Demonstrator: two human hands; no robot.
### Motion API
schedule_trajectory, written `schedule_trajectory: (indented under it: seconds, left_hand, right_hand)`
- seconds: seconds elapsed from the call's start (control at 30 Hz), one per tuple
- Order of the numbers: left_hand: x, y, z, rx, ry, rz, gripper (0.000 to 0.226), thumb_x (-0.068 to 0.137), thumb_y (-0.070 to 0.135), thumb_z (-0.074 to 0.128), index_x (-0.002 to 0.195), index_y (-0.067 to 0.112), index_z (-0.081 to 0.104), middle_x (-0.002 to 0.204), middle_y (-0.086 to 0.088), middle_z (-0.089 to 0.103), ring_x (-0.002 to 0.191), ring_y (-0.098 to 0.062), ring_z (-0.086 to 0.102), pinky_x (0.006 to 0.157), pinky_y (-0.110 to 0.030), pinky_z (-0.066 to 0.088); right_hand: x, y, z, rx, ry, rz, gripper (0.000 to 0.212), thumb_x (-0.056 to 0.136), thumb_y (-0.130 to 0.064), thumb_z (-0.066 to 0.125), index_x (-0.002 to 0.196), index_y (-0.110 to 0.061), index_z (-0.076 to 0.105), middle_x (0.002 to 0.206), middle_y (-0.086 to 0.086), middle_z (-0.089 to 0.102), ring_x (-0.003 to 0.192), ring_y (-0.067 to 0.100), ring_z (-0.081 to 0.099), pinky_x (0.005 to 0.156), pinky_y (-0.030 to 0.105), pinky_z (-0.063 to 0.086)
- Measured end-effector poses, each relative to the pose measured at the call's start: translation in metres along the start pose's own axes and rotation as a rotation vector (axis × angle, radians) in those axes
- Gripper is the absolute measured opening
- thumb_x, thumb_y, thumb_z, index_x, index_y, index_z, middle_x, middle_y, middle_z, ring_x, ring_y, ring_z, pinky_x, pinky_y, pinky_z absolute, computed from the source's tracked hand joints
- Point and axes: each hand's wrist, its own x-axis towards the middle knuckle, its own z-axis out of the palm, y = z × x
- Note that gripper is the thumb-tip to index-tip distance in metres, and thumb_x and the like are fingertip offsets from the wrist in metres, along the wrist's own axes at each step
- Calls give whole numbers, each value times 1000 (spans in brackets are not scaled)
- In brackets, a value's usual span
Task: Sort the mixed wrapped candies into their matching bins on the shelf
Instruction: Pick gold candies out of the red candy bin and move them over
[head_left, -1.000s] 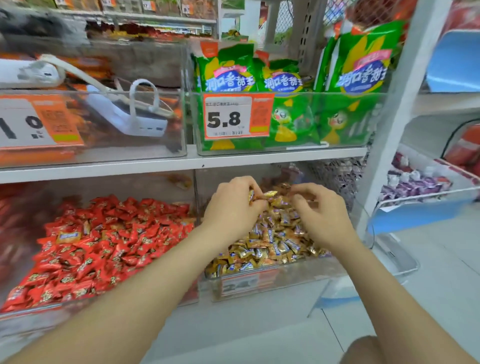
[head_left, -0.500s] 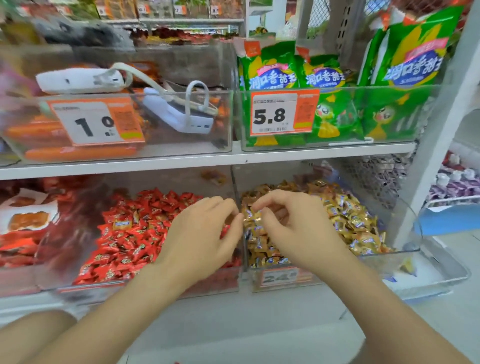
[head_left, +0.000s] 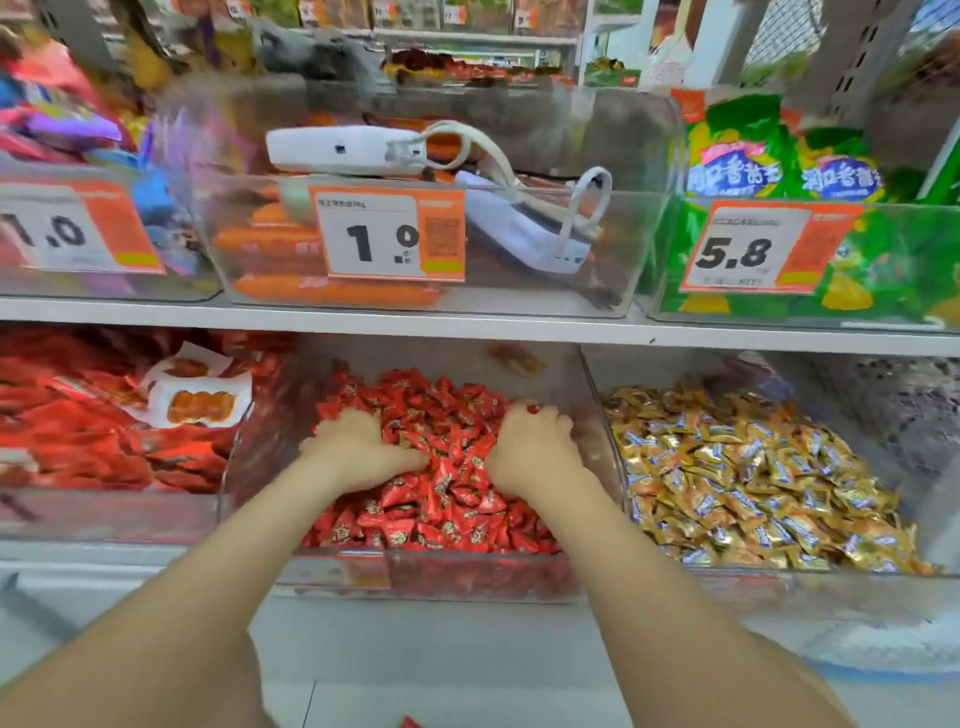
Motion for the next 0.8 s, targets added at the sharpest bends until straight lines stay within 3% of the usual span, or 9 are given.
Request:
schedule_trajectory:
  seconds: [0.1,0.23,0.3,0.4,0.43,0.5,0.6,0.67,0.8]
  left_hand:
    - [13,6,-3,-37,-64,-48,127,63,72,87,152,-3,37,152,-24,41,140,-39,43,114,-41,44]
    - [22,9,-4,-70,-69,-72,130,64,65,91,156,-4,30,156,-27,31,145,-40,36,116,-40,38]
    - [29,4,0,-165,-92,-69,130,58,59,97,154,0,33,156,-25,33,145,-37,38,114,-37,40]
    - [38,0,6,-419,-137,-67,108,47,38,106,136,9,51,134,-9,59,122,-27,56,100,-36,49]
    - [39,1,7,-472,-163,-63,100,46,31,106,129,10,54,125,-7,63,117,-26,60,99,-38,51]
    - [41,4,9,-568,-212,-39,85,46,18,105,119,9,61,112,-8,72,106,-25,69,96,-42,58]
    - [39,9,9,-726,-304,12,67,53,1,99,113,7,69,95,-10,80,86,-24,78,79,-40,64]
    - [34,11,6,-779,-351,42,63,61,-5,94,116,9,67,96,-10,80,86,-23,78,73,-35,63]
    - [25,8,-8,-818,-366,139,70,61,-6,95,123,11,66,106,-10,80,102,-29,76,96,-49,60]
  right_hand:
    - [22,-13,-1,110,-55,81,72,97,-38,59,156,-6,32,158,30,28,142,51,33,119,54,36]
    - [40,-23,0,180,-184,190,85,91,-50,54,164,-19,22,170,21,12,149,49,30,123,55,29]
    - [50,-28,2,171,-193,172,89,83,-55,51,161,-16,32,167,20,28,147,44,38,120,51,34]
    - [51,-33,-2,375,-220,69,43,94,-35,53,127,-11,66,136,14,64,127,33,60,104,38,50]
    - [49,-35,-5,479,-251,60,24,94,-27,53,108,-13,66,116,10,68,111,29,63,92,36,52]
    - [44,-37,-11,651,-367,76,4,88,-13,50,89,-15,53,84,4,52,81,23,52,73,32,44]
    - [33,-40,-15,834,-442,108,9,68,-12,48,66,-19,44,71,3,46,64,21,42,69,32,40]
    - [28,-38,-16,951,-495,91,16,65,-10,45,54,-21,40,59,2,45,56,22,41,64,30,42]
    - [19,-29,-23,1053,-499,31,17,69,-3,44,61,-18,45,61,3,51,61,23,47,66,30,48]
